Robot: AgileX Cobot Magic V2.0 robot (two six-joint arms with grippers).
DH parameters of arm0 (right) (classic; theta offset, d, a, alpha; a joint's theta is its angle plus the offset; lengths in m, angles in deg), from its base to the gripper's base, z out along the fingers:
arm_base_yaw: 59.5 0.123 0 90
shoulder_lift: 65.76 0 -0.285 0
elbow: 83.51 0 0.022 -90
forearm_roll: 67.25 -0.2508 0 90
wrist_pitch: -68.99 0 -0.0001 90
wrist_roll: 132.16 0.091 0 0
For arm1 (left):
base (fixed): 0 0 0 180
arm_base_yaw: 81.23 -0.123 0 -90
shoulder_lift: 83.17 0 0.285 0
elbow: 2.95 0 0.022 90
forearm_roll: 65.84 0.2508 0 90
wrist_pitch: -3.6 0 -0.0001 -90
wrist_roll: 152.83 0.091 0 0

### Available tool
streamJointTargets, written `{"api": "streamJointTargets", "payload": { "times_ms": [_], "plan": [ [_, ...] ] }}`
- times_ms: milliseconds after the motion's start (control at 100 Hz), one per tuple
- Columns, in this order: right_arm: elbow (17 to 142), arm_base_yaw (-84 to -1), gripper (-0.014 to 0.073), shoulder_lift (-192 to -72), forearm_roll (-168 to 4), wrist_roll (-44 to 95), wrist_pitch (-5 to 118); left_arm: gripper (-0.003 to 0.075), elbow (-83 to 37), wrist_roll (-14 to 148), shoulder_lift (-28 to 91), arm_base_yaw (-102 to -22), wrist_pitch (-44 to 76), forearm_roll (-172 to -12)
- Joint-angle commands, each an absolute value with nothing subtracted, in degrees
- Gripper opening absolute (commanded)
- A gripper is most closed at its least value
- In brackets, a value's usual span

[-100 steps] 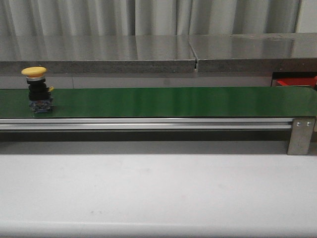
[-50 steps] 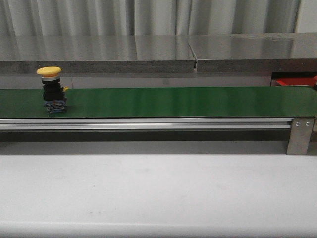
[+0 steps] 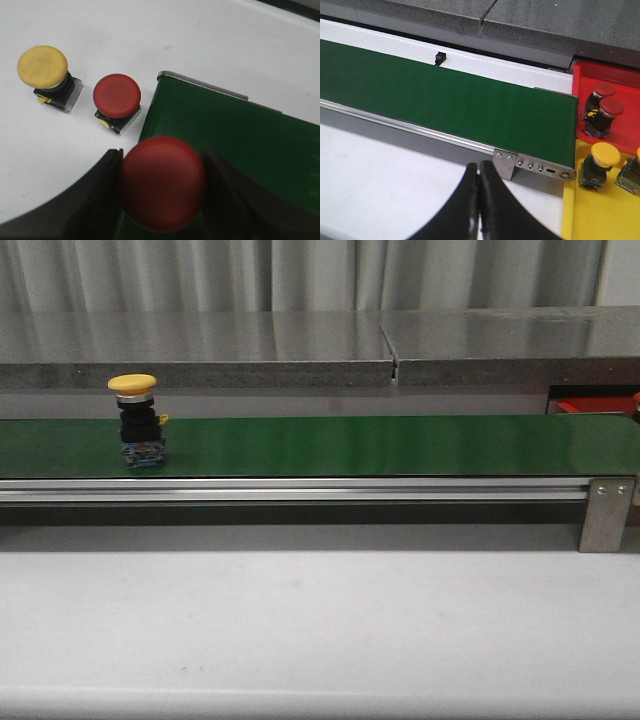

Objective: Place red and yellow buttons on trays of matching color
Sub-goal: 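Grasp a red button from the table with the left gripper, then place the red button on the conveyor and release it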

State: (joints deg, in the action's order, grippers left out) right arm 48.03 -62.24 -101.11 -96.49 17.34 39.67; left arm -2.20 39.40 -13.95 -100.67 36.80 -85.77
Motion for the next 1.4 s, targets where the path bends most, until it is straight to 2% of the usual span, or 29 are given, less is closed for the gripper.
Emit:
{"api": "streamJointTargets", "payload": {
  "times_ms": [0,100,270,310,500,660,800,850,910,1030,1390],
  "plan": [
    [49.6,-62.2,-0.0067,-101.2,-97.6,17.0,43.1,0.0213,-0.8,39.6,-11.9,-100.2,34.8,-86.8],
    [49.6,-62.2,-0.0067,-101.2,-97.6,17.0,43.1,0.0263,-0.8,39.7,-12.3,-100.2,35.4,-86.8],
    [49.6,-62.2,-0.0067,-101.2,-97.6,17.0,43.1,0.0559,-0.7,39.8,-12.3,-100.2,36.5,-86.9],
    [49.6,-62.2,-0.0067,-101.2,-97.6,17.0,43.1,0.0582,-0.7,40.0,-12.3,-100.2,36.5,-87.0],
    [49.6,-62.2,-0.0067,-101.2,-97.6,17.0,43.2,0.0579,-0.7,44.3,-10.0,-99.0,37.9,-89.7],
    [49.6,-62.2,-0.0067,-101.2,-97.6,17.0,43.2,0.0537,-0.7,46.1,-5.8,-96.4,38.4,-91.2],
    [49.6,-62.2,-0.0067,-101.2,-97.6,17.0,43.2,0.0424,-0.9,46.1,-1.3,-95.7,39.5,-91.3],
    [49.6,-62.2,-0.0067,-101.2,-97.6,17.0,43.2,0.0347,-1.3,46.5,0.3,-95.7,40.9,-91.5],
    [49.6,-62.2,-0.0067,-101.2,-97.6,17.0,43.2,0.0207,-2.5,48.7,2.8,-95.7,42.3,-92.7],
    [49.6,-62.2,-0.0067,-101.2,-97.7,17.0,43.4,-0.0024,-6.6,51.2,7.6,-95.4,41.4,-95.7],
    [49.6,-62.2,-0.0067,-101.2,-97.7,17.0,43.4,-0.0020,-18.8,52.4,21.2,-86.3,37.5,-95.3]
  ]
}}
